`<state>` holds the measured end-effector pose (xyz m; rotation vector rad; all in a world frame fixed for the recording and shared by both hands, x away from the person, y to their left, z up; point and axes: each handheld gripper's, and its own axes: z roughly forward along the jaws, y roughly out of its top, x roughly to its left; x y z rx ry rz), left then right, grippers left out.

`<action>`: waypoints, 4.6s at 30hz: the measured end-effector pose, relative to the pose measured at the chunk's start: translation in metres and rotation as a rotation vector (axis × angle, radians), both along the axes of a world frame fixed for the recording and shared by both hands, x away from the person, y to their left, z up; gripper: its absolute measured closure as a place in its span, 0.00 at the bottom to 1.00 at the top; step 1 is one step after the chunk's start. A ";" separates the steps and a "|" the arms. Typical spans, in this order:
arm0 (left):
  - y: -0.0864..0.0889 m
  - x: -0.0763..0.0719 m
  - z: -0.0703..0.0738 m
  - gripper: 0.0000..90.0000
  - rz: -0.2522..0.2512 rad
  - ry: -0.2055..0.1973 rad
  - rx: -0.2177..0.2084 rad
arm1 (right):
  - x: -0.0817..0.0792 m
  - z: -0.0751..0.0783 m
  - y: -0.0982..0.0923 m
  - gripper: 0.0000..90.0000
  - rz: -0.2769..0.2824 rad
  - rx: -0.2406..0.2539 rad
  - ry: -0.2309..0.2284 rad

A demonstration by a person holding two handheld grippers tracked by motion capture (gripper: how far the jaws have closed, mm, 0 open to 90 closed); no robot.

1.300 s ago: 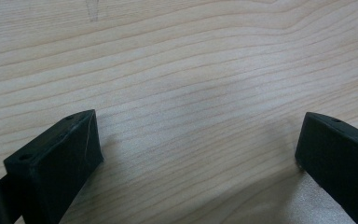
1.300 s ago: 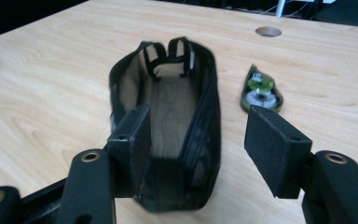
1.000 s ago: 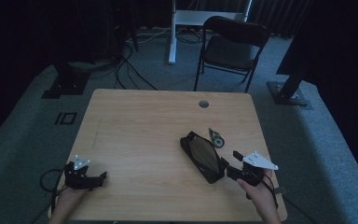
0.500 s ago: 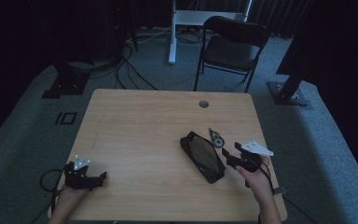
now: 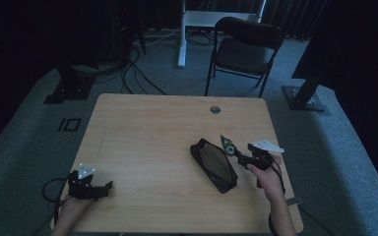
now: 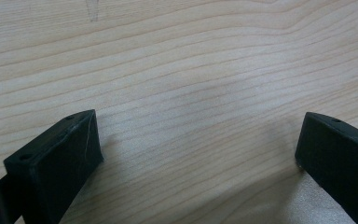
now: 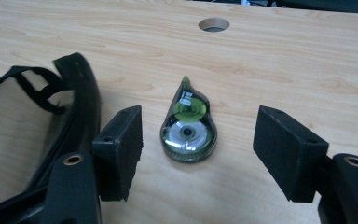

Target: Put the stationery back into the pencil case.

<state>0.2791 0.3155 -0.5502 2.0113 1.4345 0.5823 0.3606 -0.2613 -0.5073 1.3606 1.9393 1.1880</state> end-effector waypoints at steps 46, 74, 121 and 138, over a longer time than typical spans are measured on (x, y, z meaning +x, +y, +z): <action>0.000 0.000 0.000 0.00 0.000 0.000 0.000 | 0.076 -0.041 0.037 0.30 0.033 -0.159 0.159; 0.000 0.000 0.000 0.00 0.000 0.000 0.000 | 0.074 -0.024 0.036 0.54 0.018 -0.166 0.190; 0.000 0.000 0.000 0.00 0.000 0.000 0.000 | 0.017 0.061 0.062 0.55 0.107 -0.113 0.113; 0.000 0.000 0.000 0.00 0.000 0.000 0.000 | 0.002 0.060 0.083 0.55 0.179 -0.115 0.138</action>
